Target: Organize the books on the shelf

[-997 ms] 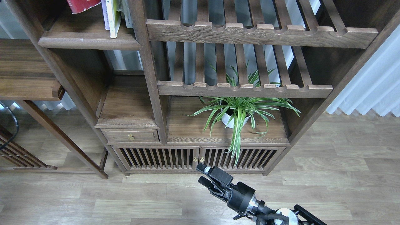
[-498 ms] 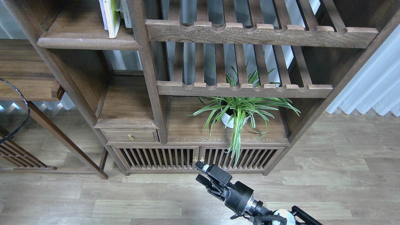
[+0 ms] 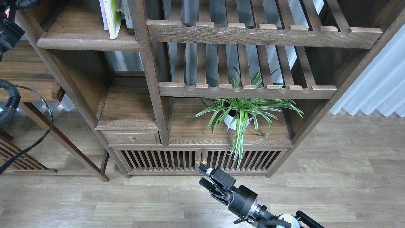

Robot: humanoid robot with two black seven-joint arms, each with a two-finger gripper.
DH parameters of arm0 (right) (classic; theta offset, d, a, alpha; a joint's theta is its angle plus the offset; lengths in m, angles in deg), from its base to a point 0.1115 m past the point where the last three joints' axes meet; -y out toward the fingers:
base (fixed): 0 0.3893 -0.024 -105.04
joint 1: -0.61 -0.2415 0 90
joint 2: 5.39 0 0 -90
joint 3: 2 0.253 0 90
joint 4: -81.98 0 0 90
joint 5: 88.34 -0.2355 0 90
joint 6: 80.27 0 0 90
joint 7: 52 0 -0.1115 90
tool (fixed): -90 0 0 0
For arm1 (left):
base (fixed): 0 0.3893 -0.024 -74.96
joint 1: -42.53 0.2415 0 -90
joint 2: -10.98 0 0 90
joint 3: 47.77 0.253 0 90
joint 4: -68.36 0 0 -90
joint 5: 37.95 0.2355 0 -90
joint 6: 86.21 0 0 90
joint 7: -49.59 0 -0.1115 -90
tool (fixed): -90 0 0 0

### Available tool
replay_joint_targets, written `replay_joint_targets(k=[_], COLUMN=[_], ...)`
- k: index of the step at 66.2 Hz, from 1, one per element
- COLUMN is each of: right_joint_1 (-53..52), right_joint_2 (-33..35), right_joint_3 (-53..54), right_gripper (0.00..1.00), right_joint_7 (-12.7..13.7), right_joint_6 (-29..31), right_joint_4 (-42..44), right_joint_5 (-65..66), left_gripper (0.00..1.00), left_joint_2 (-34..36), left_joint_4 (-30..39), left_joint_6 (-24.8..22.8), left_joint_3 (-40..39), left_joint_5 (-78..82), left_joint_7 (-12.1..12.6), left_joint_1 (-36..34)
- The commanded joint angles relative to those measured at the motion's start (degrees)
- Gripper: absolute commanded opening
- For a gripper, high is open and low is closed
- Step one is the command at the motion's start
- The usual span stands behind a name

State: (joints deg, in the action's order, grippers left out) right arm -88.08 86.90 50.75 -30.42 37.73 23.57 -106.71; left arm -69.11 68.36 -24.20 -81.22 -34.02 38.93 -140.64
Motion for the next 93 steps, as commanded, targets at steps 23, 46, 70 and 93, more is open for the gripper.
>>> replay_joint_targets(k=[23,46,70,93], right_joint_1=[0.5,0.5,1.3,2.7], right_joint_2=[-0.1,-0.9,-1.0,-1.0], right_joint_3=[0.0,-0.1,0.0,0.2], right_gripper=[0.99,0.99,0.99,0.99], right_joint_7=[-1.0,-1.4,-1.8,-2.3], right_joint_6=[0.0,0.0,0.0,0.0], right_joint_4=[0.0,0.0,-1.4,-2.5], right_joint_5=[0.0,-0.1,-0.1,-0.1], left_gripper=[0.04,0.03,0.03,0.04], left_joint_2=[-1.6,-2.7,-4.0,-4.1], left_joint_4=[-0.4,-0.6,-4.2,-3.8], left_joint_6=[0.0,0.0,0.0,0.0], left_joint_3=[0.1,2.1,4.4,7.4], left_joint_5=[-0.1,-1.5,-1.5,-1.6], left_joint_7=[0.1,-4.1,-3.9,-4.1], left_joint_1=[6.9,8.3,8.2,9.8])
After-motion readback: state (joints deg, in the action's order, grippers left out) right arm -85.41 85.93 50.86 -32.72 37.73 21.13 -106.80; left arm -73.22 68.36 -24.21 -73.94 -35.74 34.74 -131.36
